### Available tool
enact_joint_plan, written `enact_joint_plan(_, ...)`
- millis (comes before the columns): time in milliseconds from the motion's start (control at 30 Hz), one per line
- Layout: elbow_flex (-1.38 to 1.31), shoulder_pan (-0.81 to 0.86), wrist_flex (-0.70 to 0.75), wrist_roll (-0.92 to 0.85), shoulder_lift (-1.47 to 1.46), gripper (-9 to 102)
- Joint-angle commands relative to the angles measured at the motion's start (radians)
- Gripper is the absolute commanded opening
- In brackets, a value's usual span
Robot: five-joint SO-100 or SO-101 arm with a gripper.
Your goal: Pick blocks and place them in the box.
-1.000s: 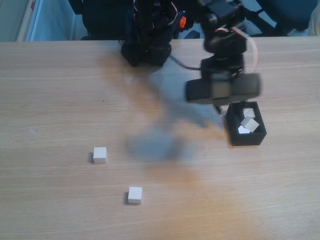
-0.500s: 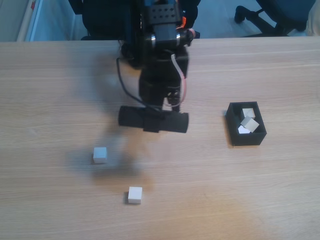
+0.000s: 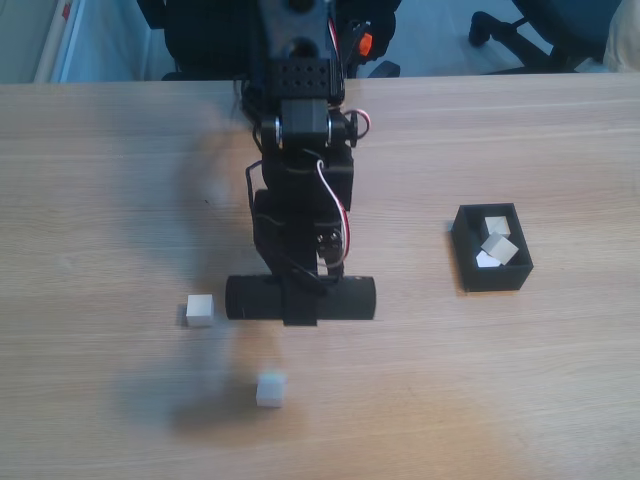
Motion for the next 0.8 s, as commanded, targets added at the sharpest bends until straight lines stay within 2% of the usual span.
enact_joint_plan(0, -0.129, 0.009, -0.017, -0.032, -0.032, 17)
enact_joint_plan(433, -0.437, 0.086, -0.017, -0.104, -0.256, 18)
enact_joint_plan(767, -0.583, 0.106, -0.034, -0.094, -0.382, 17)
